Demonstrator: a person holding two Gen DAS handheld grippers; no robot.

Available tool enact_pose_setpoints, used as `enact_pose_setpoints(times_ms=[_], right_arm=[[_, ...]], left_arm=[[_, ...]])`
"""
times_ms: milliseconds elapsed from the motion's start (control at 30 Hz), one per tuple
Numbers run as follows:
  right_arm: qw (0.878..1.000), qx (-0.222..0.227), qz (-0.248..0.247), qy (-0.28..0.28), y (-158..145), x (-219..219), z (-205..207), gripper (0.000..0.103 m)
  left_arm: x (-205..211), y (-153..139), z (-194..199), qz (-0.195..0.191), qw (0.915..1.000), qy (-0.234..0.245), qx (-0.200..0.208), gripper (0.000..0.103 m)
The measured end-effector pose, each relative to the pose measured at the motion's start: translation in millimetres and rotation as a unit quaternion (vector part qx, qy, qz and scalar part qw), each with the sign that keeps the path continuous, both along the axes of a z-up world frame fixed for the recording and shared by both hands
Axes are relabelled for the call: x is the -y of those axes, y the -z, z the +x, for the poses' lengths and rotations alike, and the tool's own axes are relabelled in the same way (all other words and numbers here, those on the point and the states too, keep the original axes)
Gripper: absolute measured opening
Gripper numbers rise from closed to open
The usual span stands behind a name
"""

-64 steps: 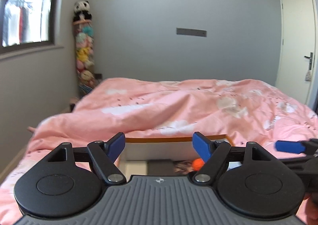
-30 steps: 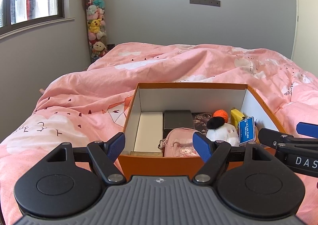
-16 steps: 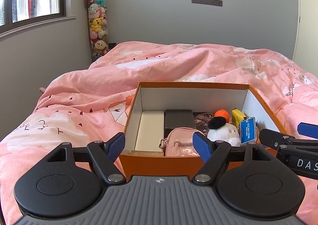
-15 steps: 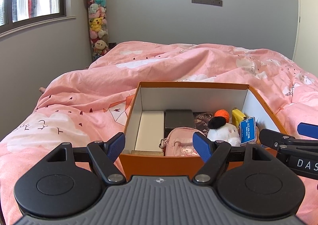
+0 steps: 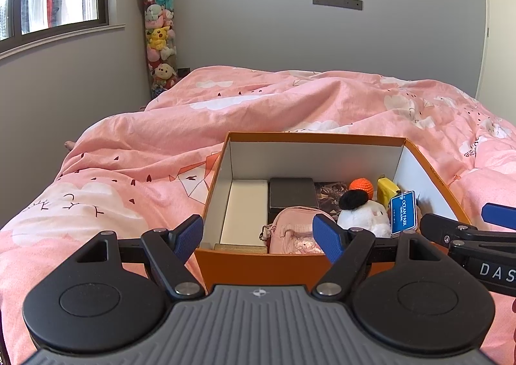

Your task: Organize objects

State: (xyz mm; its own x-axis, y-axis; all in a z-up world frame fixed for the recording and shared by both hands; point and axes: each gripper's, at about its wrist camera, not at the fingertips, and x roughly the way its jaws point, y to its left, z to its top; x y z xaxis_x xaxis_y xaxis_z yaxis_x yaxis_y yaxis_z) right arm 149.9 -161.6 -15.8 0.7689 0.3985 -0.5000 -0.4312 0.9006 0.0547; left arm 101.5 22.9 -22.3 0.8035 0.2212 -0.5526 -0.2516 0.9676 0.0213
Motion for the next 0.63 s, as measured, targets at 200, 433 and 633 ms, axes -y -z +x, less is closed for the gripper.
enact_pose_setpoints(times_ms=[200,433,633], right_arm=[[1.000,0.000,0.000,-0.001,0.0,0.4,0.2,0.090],[1.000,-0.001,0.000,-0.001,0.4,0.3,0.0,0.090],[1.000,-0.004,0.000,-0.003,4.1,-0.5,-1.4,0.090]], left_arm=[[-0.1,-0.3,-0.4,0.000,1.0000,-0.001,0.000,0.089],[-0.7,-0.3,-0.9,-0.002,1.0000,-0.002,0.000,0.089],[-0.8,-0.2,-0.8,-0.003,1.0000,-0.002,-0.001,0.089]])
